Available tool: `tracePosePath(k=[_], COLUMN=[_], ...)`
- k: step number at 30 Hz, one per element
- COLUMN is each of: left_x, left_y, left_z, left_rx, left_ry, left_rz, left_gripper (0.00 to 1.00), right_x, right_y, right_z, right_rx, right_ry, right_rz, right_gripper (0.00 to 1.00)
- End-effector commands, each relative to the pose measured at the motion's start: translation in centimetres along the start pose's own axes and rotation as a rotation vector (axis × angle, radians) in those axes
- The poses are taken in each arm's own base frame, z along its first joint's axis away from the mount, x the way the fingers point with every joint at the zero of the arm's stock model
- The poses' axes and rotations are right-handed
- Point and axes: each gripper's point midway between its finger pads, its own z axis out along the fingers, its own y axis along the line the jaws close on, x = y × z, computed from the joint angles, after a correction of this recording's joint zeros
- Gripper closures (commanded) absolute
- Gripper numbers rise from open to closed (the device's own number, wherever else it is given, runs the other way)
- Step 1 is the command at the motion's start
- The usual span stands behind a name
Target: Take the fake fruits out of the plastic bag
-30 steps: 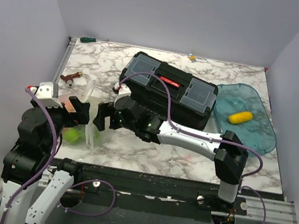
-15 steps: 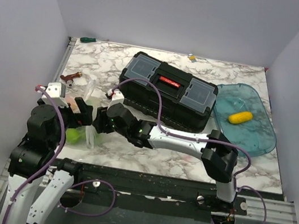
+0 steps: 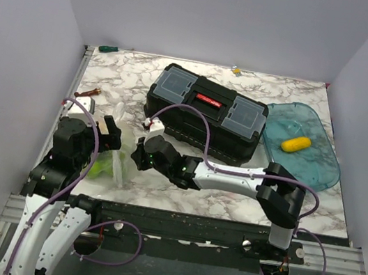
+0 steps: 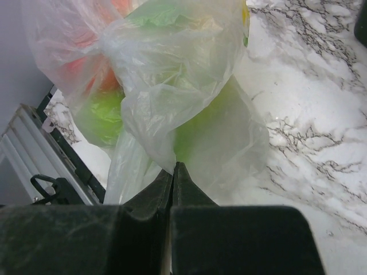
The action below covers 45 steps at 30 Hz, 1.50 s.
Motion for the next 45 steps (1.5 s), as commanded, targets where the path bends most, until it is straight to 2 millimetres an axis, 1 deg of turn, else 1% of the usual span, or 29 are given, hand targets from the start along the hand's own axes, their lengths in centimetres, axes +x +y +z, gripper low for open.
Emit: tracePosePath(k=[1,6,9,12,14,16,20,23,25,29,31,36,39,43,45], left_x=[0.4,1.8,2.8,3.4,3.3,3.1,3.3,3.3,3.1,3.0,3.4,5.3,5.6,5.5,5.5], left_y=[0.0,-0.4,-0.5,-0.5,-0.6,-0.6,-0.1,0.3,0.4,0.4,0.4,-0.2,-0.2,-0.9,-1.1], left_z=[1.6,3.2,4.2,4.9,5.3,5.7,6.3,6.2,6.0,6.2,6.6,7.3,7.5,7.5,7.4], left_rx=[-0.014,-0.016,-0.024,-0.046,-0.050,-0.056,-0.098,-0.109,-0.100,-0.102,-0.104,-0.073,-0.074,-0.039,-0.022], left_ry=[0.028,0.141,0.201,0.254,0.276,0.295,0.311,0.264,0.229,0.224,0.254,0.338,0.358,0.355,0.352], left_rz=[0.024,0.059,0.060,0.057,0.070,0.091,0.111,0.106,0.107,0.114,0.121,0.121,0.122,0.116,0.117], left_gripper=[0.01,0.05,0.06,0.08,0.12,0.28,0.42,0.43,0.41,0.41,0.41,0.39,0.39,0.49,0.60], right_x=[-2.6,-1.6,-1.1,-1.1,-0.9,-0.7,-0.7,-1.0,-1.2,-1.3,-1.2,-1.6,-1.8,-1.6,-1.5], right_y=[0.4,0.1,-0.3,-0.5,-0.7,-0.8,-1.1,-1.1,-1.1,-1.0,-0.9,-0.8,-0.9,-1.2,-1.4], right_z=[-2.4,-4.4,-5.1,-5.3,-5.4,-5.5,-5.8,-6.0,-6.2,-6.1,-6.1,-6.1,-6.3,-6.4,-6.4], right_rx=[-0.009,-0.044,-0.052,-0.046,-0.041,-0.039,-0.030,-0.026,-0.027,-0.031,-0.037,-0.040,-0.033,-0.026,-0.017], right_ry=[-0.087,-0.055,-0.054,-0.053,-0.047,-0.040,-0.048,-0.055,-0.059,-0.063,-0.061,-0.070,-0.078,-0.078,-0.079], right_rz=[0.010,0.033,0.036,0.024,0.021,0.024,0.030,0.027,0.023,0.021,0.020,0.023,0.024,0.023,0.024], right_gripper=[0.99,0.99,0.99,0.99,0.99,0.99,0.99,0.99,0.99,0.99,0.99,0.99,0.99,0.99,0.99])
